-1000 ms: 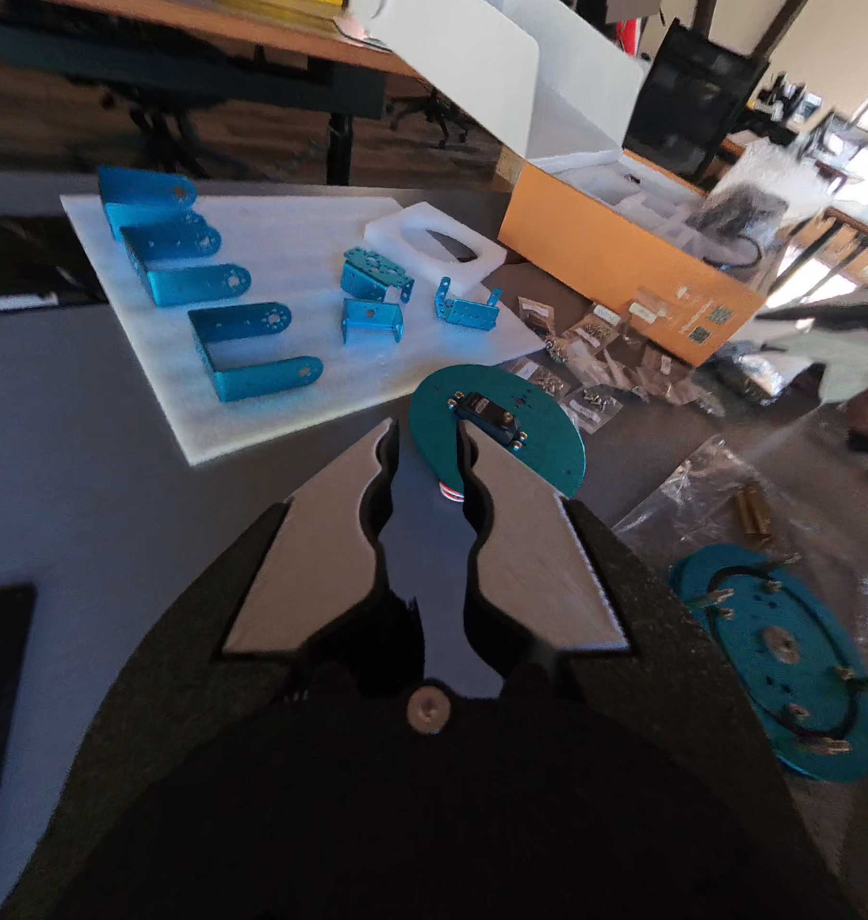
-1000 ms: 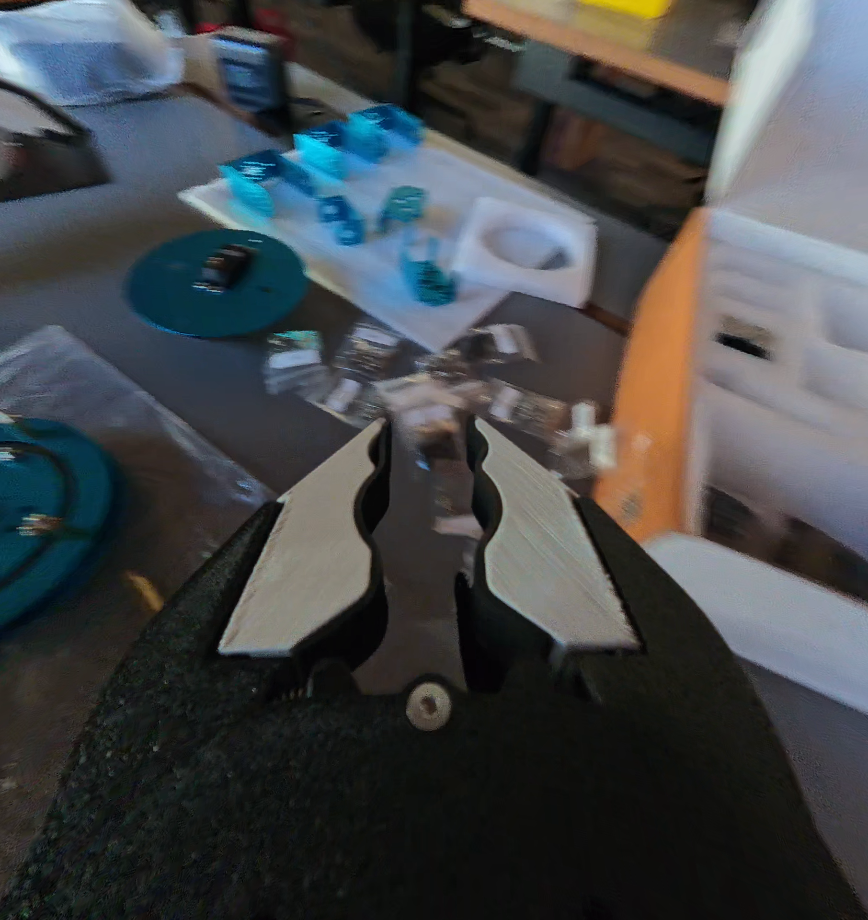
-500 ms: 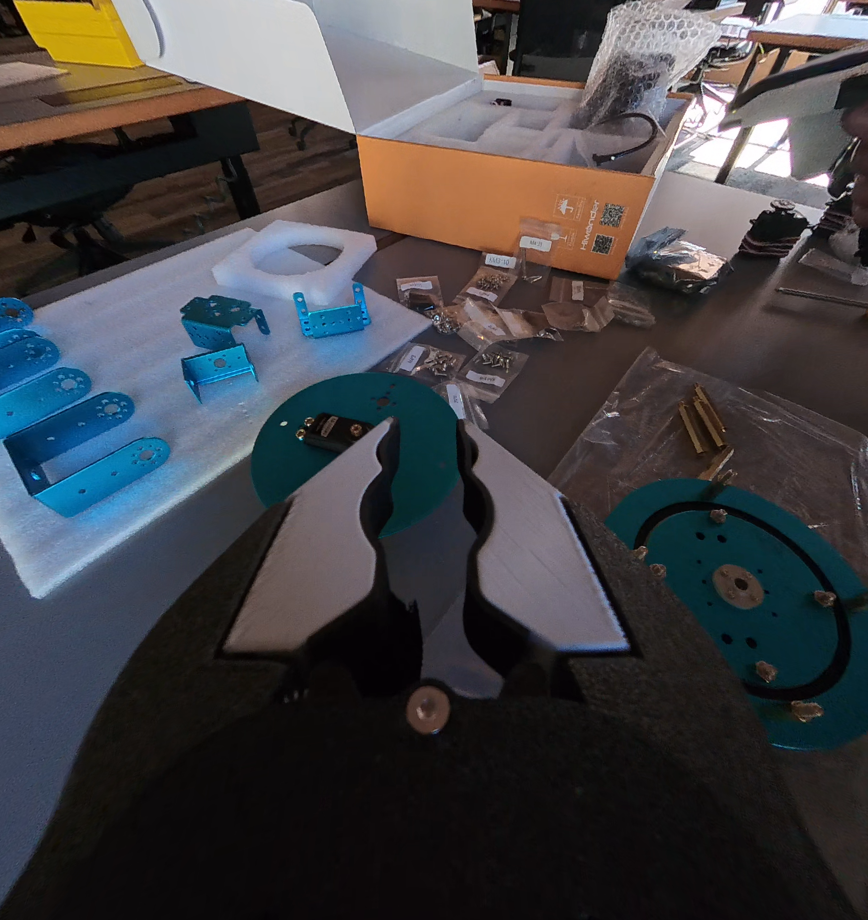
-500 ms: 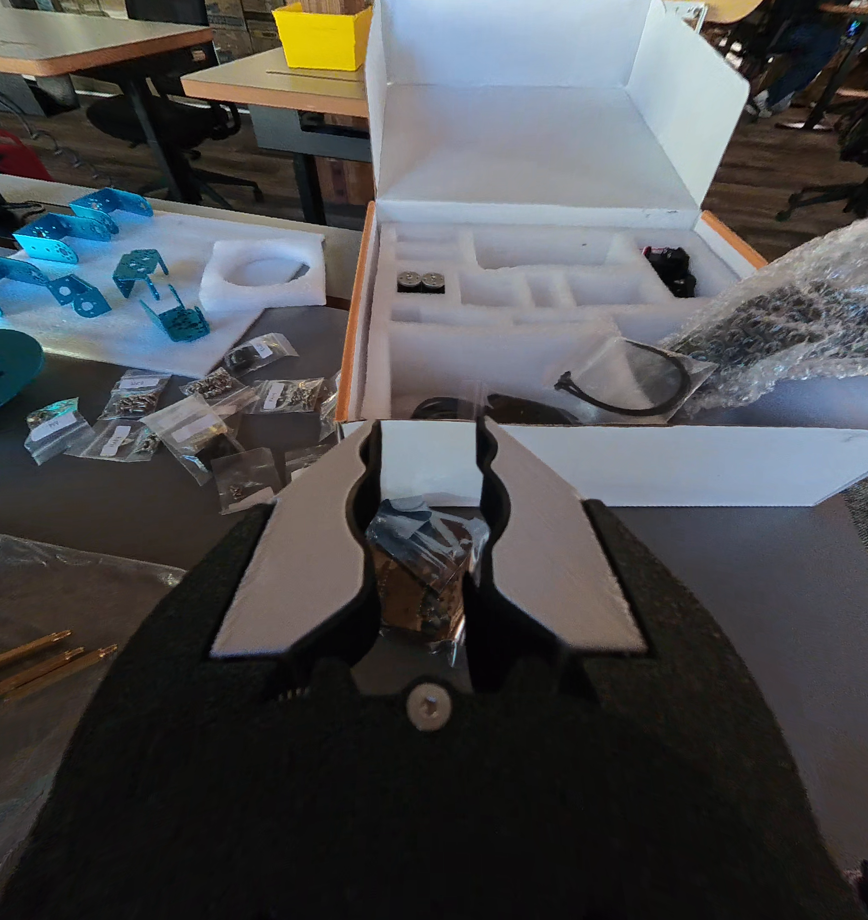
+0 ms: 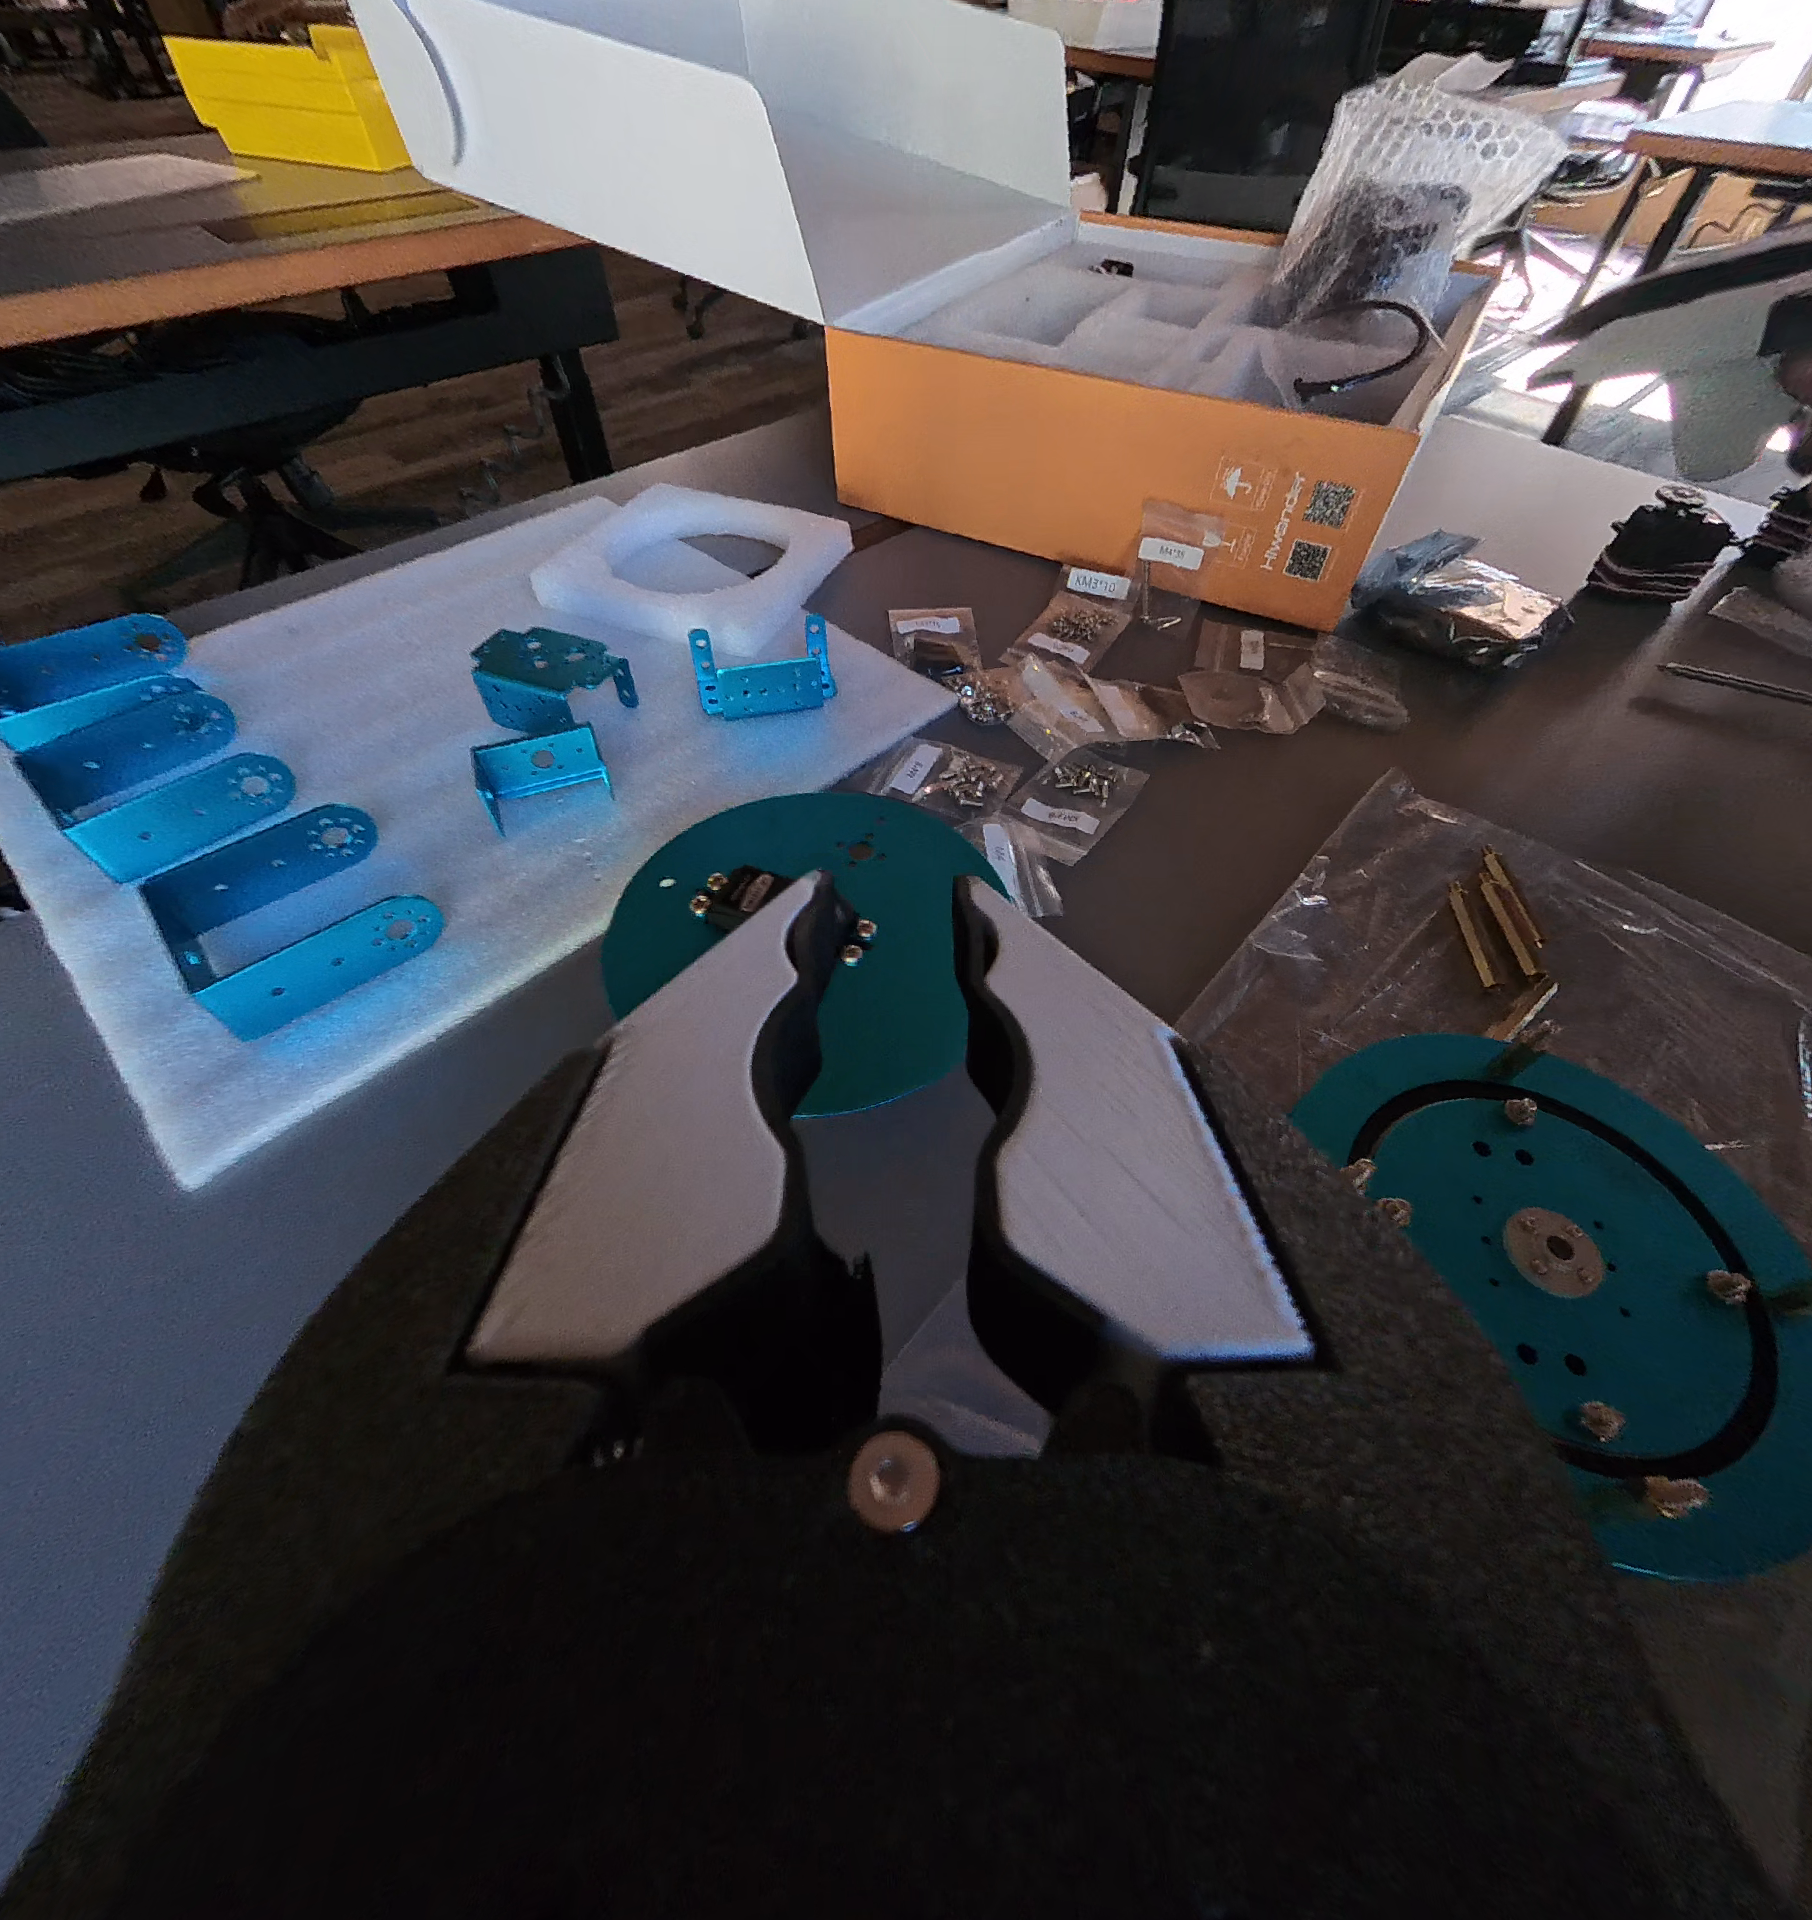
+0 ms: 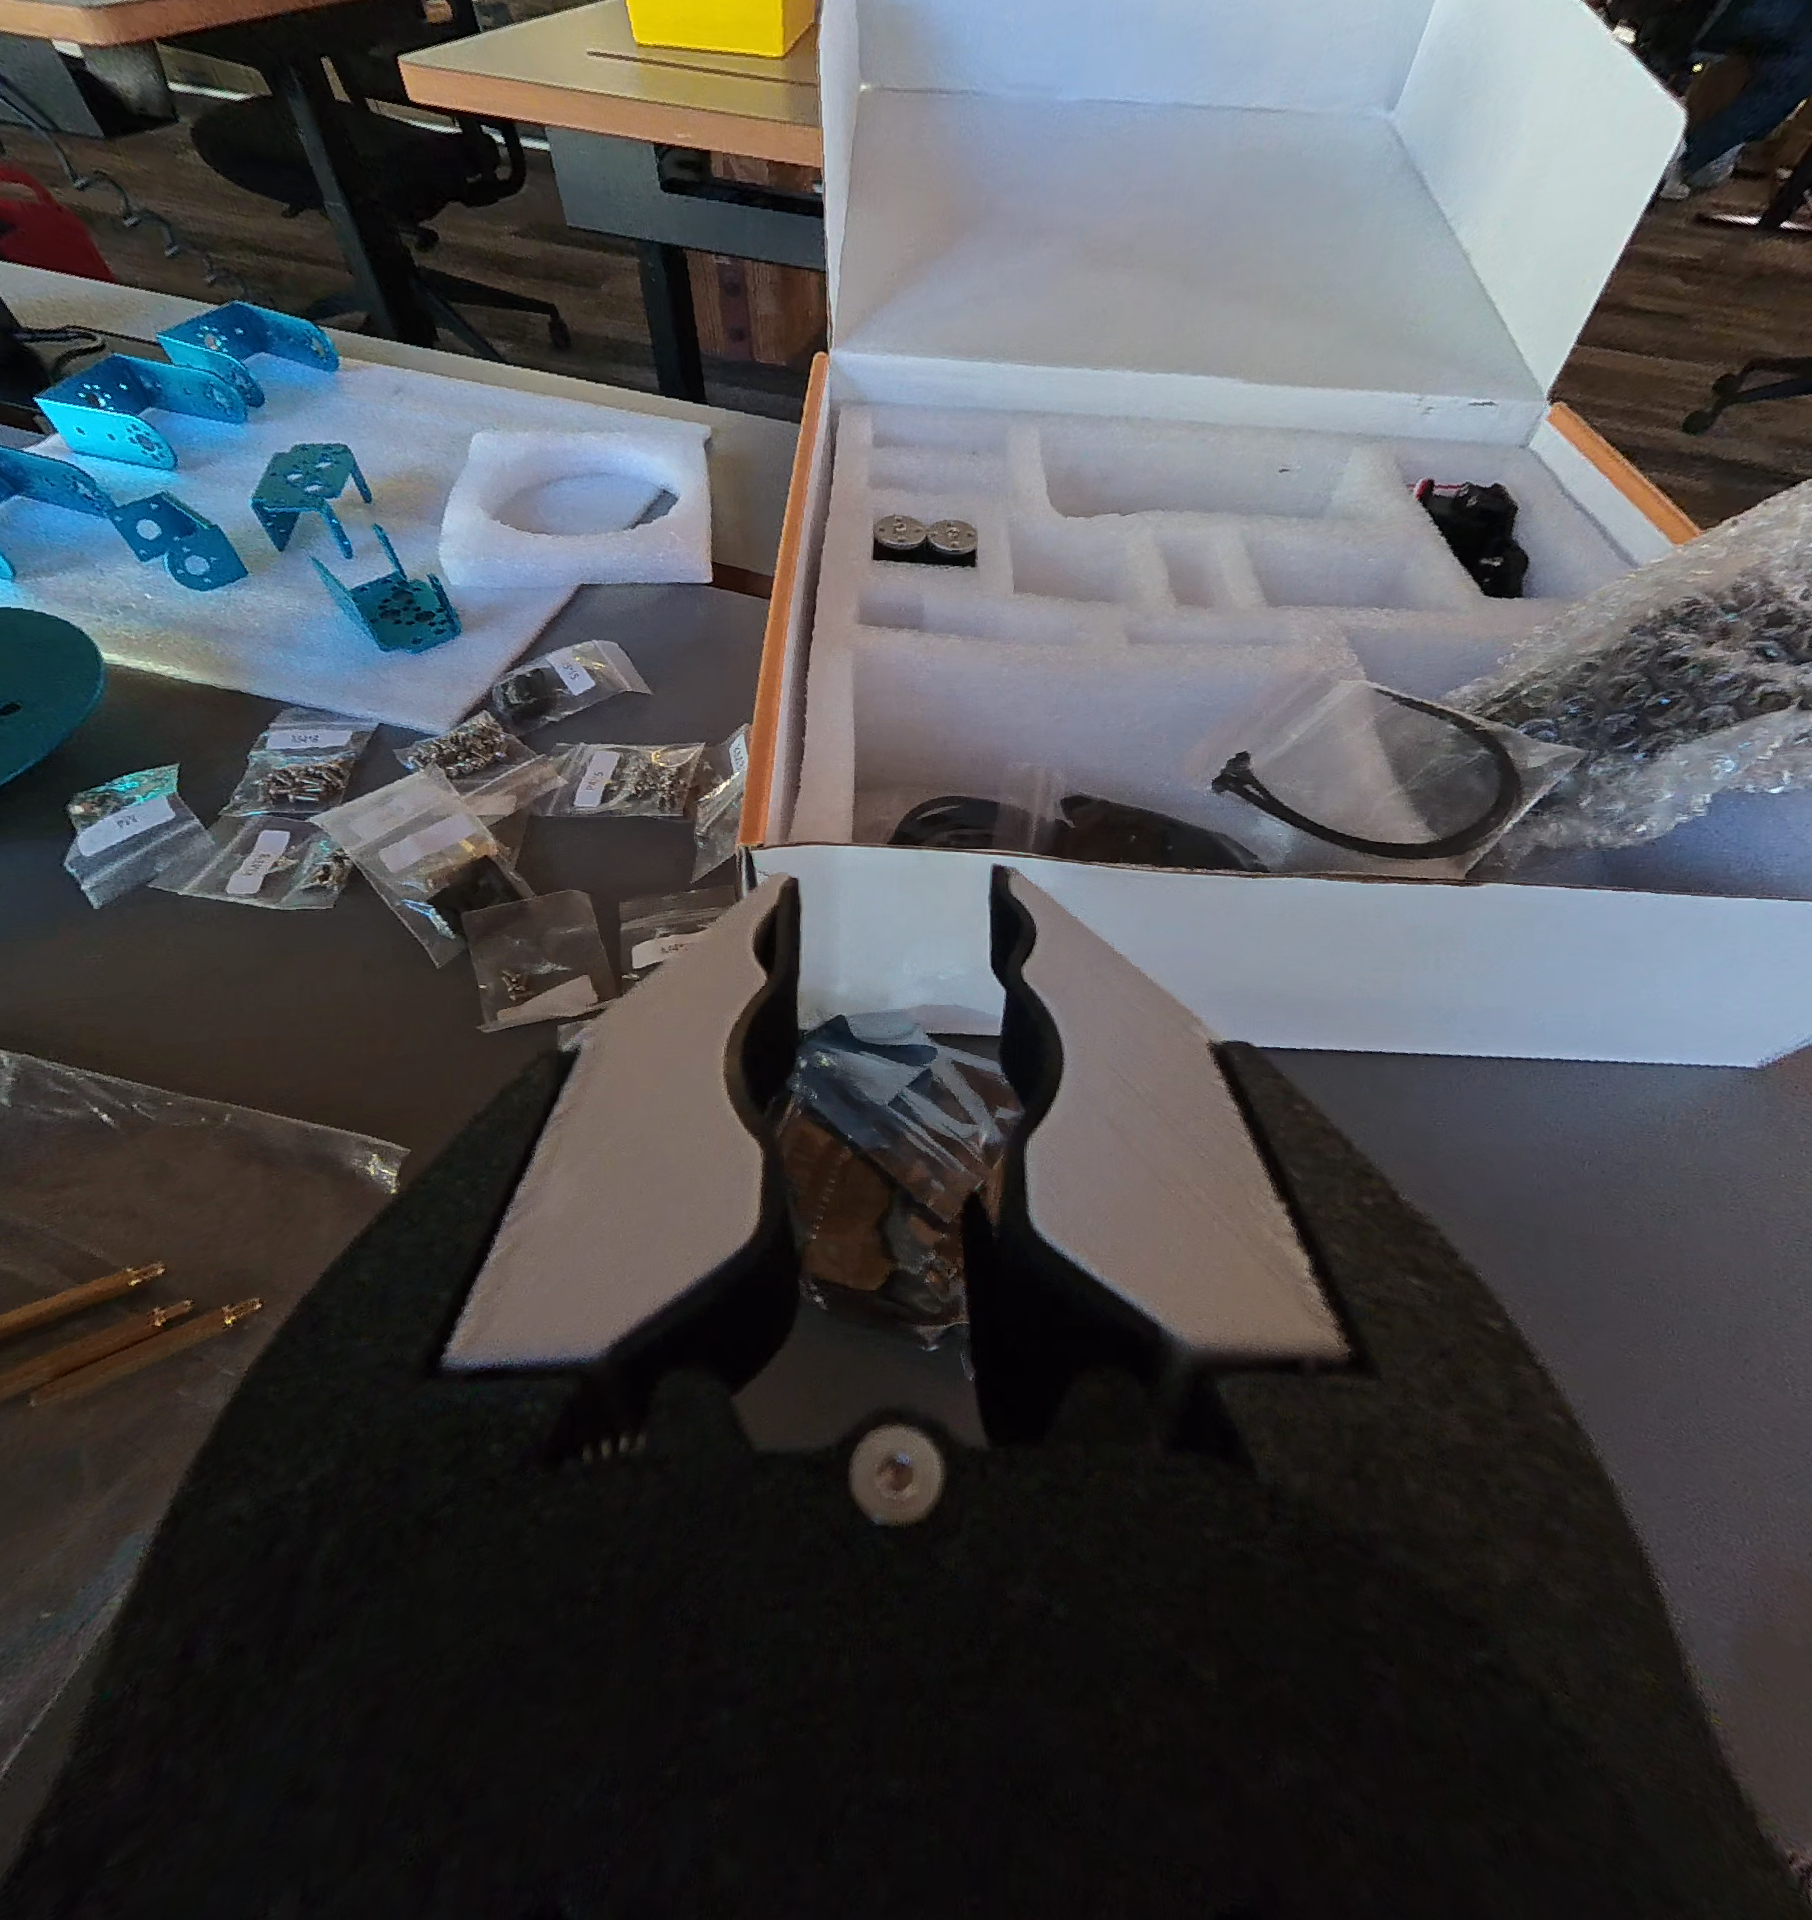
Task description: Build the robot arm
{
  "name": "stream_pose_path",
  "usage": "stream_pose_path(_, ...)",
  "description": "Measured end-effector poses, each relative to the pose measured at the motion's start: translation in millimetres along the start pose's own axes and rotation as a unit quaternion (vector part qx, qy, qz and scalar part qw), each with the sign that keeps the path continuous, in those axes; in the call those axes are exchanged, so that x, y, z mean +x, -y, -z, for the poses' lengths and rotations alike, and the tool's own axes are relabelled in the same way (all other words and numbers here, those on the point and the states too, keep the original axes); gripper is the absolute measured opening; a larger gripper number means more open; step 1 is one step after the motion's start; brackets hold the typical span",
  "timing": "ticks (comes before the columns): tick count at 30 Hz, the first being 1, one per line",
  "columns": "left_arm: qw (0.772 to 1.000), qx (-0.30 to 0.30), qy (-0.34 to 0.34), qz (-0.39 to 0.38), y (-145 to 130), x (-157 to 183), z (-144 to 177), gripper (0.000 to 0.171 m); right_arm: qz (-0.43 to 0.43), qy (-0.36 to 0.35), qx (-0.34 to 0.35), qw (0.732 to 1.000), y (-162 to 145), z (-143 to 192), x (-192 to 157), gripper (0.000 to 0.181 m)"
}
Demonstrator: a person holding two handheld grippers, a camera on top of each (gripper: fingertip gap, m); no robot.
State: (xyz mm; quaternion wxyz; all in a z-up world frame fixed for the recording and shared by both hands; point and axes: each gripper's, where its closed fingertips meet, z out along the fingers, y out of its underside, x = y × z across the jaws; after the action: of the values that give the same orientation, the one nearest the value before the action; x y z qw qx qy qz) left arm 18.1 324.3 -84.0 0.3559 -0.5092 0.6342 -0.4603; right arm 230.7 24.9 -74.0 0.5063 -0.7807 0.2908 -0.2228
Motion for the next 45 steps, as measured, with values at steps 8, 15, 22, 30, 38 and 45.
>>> stream_pose_path(8, 0.976, 0.027, 0.158, 0.149, -24.6, -39.2, 109.1, 0.022, 0.018, 0.060, 0.010, 0.998, -1.2, -9.8, -27.2, 0.034)
stream_pose_path(15, 0.925, -0.029, 0.295, 0.240, -129.6, -29.2, 236.4, 0.022, 0.078, 0.309, -0.015, 0.948, -9.1, -6.6, -173.3, 0.038)
stream_pose_path(22, 0.866, -0.069, 0.439, 0.229, -174.5, -36.3, 334.4, 0.022, 0.126, 0.409, -0.071, 0.901, -24.0, 9.5, -270.7, 0.045)
stream_pose_path(30, 0.839, -0.028, 0.479, 0.257, -199.2, -37.9, 403.5, 0.022, 0.170, 0.425, -0.103, 0.883, -39.1, 33.6, -322.7, 0.045)
stream_pose_path(38, 0.834, 0.002, 0.476, 0.278, -215.4, -38.8, 433.6, 0.022, 0.181, 0.394, -0.145, 0.889, -59.1, 39.6, -319.8, 0.045)
stream_pose_path(45, 0.837, 0.020, 0.465, 0.287, -219.0, -43.8, 438.1, 0.021, 0.163, 0.387, -0.170, 0.892, -69.3, 39.8, -316.5, 0.044)
